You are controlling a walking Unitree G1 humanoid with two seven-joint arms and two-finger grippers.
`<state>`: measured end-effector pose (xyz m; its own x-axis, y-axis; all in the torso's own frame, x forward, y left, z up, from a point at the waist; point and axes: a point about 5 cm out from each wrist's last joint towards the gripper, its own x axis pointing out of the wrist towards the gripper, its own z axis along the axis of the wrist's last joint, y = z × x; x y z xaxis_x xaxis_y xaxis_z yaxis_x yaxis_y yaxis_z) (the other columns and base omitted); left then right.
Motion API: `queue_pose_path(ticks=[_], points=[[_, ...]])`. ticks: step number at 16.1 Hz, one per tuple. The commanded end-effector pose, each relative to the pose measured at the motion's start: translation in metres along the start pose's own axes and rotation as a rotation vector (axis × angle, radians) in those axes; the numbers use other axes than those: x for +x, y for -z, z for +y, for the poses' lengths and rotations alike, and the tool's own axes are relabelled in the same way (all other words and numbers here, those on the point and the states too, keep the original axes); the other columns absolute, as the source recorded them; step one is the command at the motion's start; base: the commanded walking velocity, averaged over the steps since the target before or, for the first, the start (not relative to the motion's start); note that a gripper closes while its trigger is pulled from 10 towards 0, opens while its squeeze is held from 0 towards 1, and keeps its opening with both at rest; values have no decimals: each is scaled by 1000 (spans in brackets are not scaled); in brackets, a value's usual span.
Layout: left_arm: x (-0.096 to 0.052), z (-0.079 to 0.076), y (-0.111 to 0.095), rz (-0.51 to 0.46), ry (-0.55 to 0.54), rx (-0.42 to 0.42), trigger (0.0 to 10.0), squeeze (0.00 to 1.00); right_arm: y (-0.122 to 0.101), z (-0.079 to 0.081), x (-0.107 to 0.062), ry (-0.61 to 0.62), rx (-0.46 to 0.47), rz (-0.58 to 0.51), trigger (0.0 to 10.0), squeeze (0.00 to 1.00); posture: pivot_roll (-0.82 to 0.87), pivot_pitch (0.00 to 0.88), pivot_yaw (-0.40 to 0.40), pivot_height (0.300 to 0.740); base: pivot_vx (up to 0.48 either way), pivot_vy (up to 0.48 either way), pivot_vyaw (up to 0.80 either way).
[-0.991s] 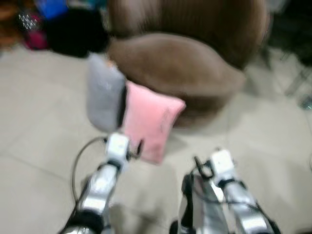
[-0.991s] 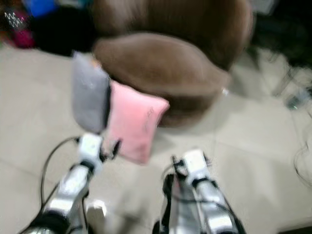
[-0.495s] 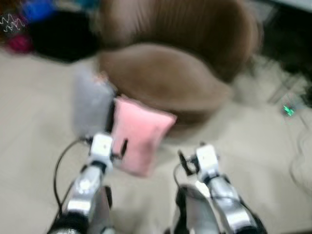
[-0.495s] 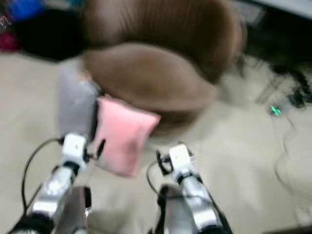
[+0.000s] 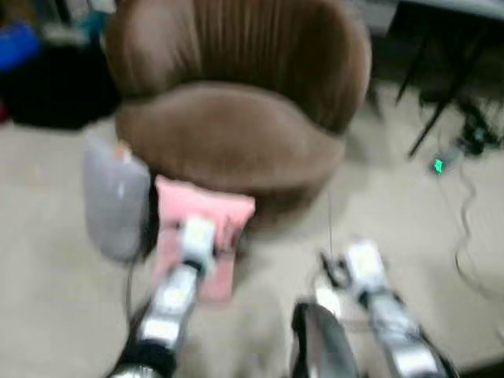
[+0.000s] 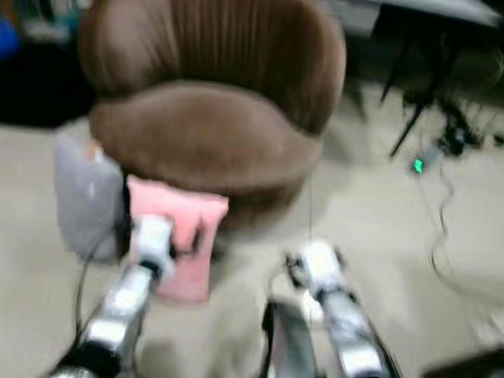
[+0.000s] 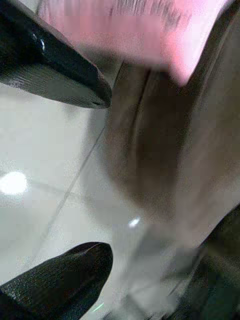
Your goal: Move the pillow to the sofa from floor
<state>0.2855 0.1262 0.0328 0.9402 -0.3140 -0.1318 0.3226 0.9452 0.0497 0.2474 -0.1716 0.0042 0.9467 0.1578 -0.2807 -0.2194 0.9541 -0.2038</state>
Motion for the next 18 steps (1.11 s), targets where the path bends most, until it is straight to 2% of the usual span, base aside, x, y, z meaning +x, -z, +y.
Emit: queue_pose_path(ticks=[1,5,6,10,12,16,18], points=[[-6,15,5,31,-36,13,10000,1000,-6,12,5,-35,15,-18,10000,741,-88,88,-113,391,0,480,0],[-6,15,5,37,-35,9,10000,1000,-6,14,4,-51,23,-6,10000,729,-86,87,-113,391,0,480,0],[-6,15,5,40,-36,10,10000,1000,-6,14,4,-53,24,-6,10000,690,-86,87,-113,391,0,480,0],[-4,13,5,47,-14,23,10000,1000,-9,15,4,-66,24,-15,10000,686,-87,79,-114,391,0,477,0],[-4,12,4,38,-4,25,10000,1000,-9,15,4,-71,23,-16,10000,686,-87,79,-114,391,283,390,0],[-3,12,2,16,-28,59,10000,1000,-9,16,2,-85,20,-12,10000,690,-88,74,-119,391,0,0,0],[-4,15,2,16,-43,61,10000,1000,-10,18,1,-91,18,-13,10000,690,-85,81,-121,391,398,268,0]])
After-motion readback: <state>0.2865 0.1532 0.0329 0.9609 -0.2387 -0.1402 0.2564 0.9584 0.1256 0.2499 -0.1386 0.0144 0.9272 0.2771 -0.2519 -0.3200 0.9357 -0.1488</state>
